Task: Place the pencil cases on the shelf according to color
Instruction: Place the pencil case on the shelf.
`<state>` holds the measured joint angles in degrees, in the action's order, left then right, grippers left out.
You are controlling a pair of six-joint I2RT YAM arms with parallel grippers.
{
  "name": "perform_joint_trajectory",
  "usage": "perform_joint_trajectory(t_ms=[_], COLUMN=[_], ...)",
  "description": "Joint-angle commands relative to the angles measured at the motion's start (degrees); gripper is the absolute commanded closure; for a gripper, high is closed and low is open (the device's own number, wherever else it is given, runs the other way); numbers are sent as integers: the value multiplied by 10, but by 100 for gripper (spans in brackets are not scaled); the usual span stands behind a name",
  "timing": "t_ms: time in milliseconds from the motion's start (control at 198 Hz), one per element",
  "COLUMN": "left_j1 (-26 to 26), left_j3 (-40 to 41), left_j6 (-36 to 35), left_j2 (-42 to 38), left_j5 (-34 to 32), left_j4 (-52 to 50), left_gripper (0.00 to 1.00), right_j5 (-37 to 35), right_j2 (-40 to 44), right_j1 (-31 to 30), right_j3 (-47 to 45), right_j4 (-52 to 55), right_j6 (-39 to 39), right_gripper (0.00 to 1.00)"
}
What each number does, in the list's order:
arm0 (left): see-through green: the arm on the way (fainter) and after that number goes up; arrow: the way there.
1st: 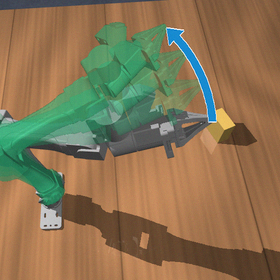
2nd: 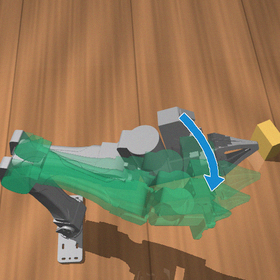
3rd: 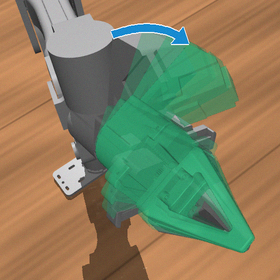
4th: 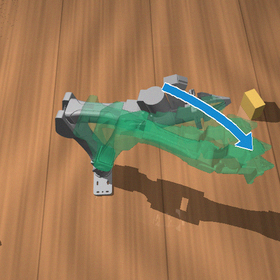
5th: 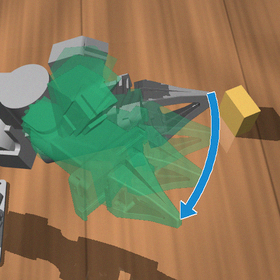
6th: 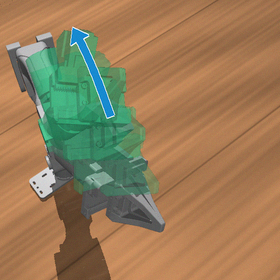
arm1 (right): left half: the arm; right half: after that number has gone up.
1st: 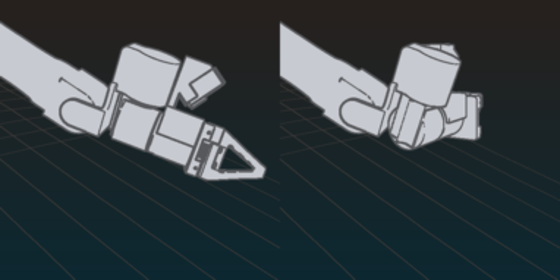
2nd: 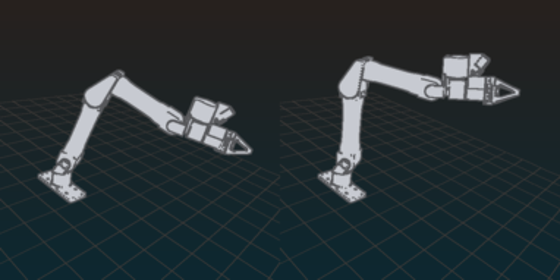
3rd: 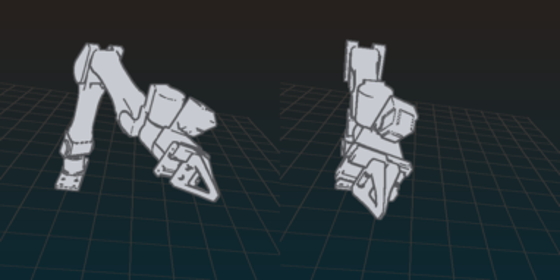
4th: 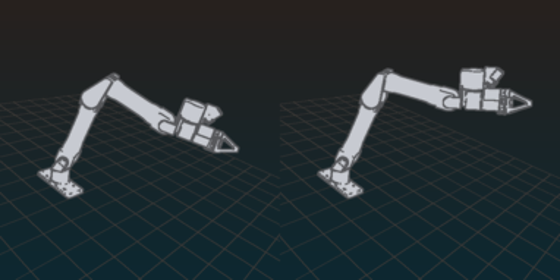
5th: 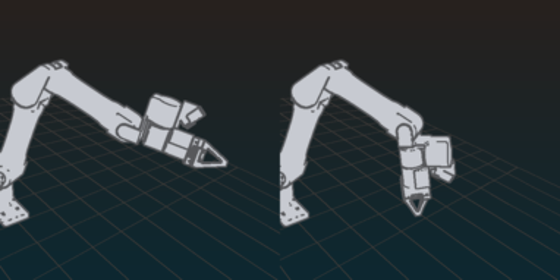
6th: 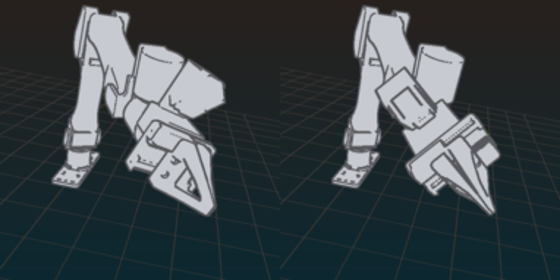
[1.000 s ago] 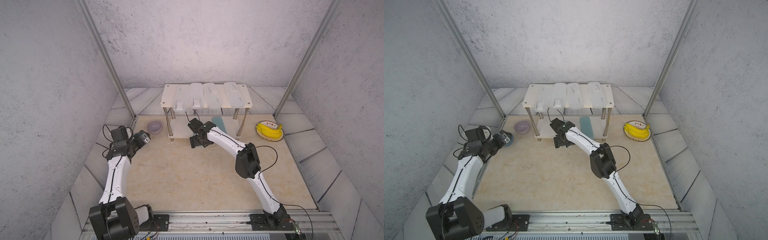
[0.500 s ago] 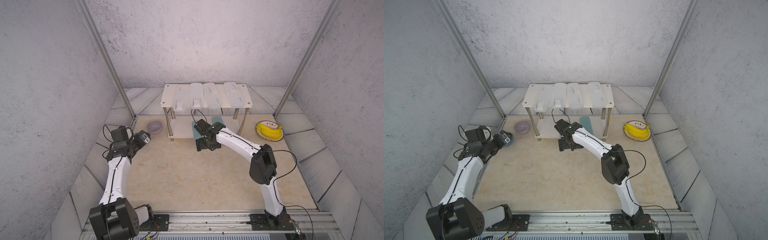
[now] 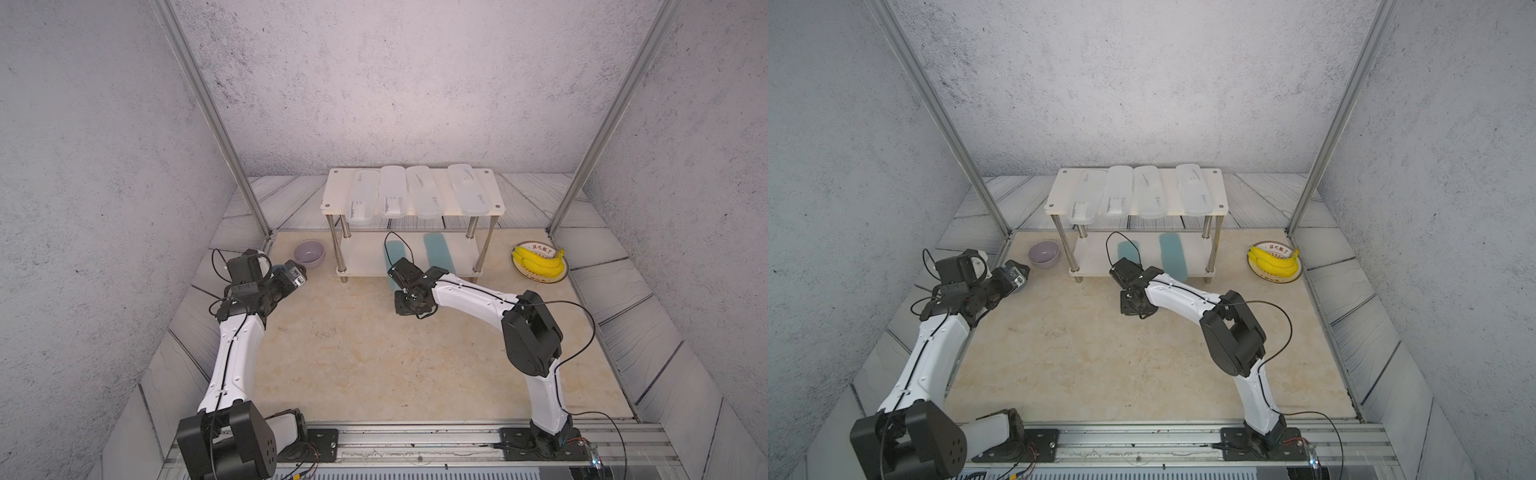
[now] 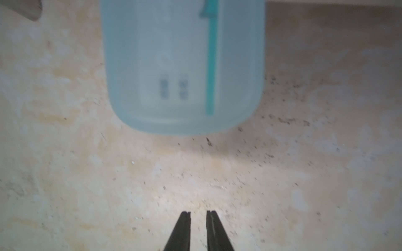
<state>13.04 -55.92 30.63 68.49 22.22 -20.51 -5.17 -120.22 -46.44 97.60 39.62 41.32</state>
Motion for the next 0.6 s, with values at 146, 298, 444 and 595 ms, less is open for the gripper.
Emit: perform_joint_trajectory(t_ms=[146, 298, 444, 595], left_j1=[-5, -4, -6, -7], left_j3=[11, 11, 10, 10], left_j6=[-14, -14, -13, -15], left_j2=[-19, -16, -11, -12], left_j5=[-10, -9, -6, -8], left_j4=[4, 7, 6, 4], left_gripper=[1, 2, 1, 1], right_j5=[-8, 11, 19, 31], right_j2=[-70, -98, -124, -142], right_j1=[18, 34, 38, 40], right_j3=[96, 123, 164, 193], right_j4=[-1, -17, -23, -34], right_j6=[-22, -33, -50, -59], right_gripper=[80, 80, 80, 80])
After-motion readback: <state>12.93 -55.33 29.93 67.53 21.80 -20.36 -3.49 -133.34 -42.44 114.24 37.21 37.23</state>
